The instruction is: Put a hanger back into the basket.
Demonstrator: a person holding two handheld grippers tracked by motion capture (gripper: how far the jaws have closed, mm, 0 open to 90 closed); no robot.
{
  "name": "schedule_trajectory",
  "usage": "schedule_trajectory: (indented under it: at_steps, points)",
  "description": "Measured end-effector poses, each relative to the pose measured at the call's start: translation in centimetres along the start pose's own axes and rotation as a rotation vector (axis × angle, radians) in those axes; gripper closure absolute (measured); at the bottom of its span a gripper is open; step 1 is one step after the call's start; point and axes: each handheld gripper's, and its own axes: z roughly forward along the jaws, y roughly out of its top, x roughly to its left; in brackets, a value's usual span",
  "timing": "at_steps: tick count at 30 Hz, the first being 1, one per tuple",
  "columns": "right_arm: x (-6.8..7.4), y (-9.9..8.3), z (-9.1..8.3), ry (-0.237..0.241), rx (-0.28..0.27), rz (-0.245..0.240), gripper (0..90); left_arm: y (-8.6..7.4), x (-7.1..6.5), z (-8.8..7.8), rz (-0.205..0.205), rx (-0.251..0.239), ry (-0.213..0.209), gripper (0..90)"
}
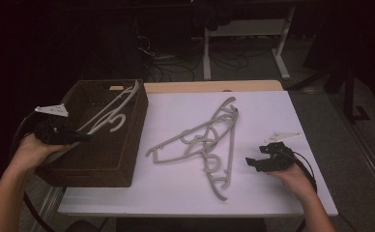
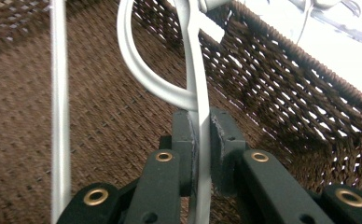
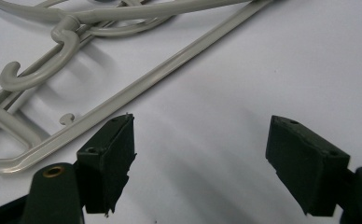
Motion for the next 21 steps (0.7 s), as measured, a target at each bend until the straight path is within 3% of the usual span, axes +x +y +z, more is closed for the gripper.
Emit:
schedule_trajectory:
  at_steps: [3, 4, 8, 12, 21]
  points:
    - [0.0, 0.0, 0.0, -0.001, -0.001, 0.002, 23.3, -0.3, 0.0, 0.5, -0.021, 0.031, -0.022, 81.5]
    - [-0.1, 0.0, 0.0, -0.002, -0.001, 0.002, 23.3, -0.4, -0.2, 0.6, -0.011, 0.049, -0.016, 81.3]
    - [-0.1, 0.0, 0.1, -0.001, 0.000, 0.002, 23.3, -0.9, 0.1, 1.0, -0.012, 0.036, -0.002, 80.3]
    - [0.0, 0.0, 0.1, 0.001, -0.001, -0.001, 23.3, -1.1, 0.4, 1.1, -0.023, 0.019, 0.022, 59.8]
    - [-0.1, 0.1, 0.2, 0.003, 0.002, 0.002, 23.3, -0.1, 0.2, 1.1, -0.027, -0.069, 0.005, 36.4]
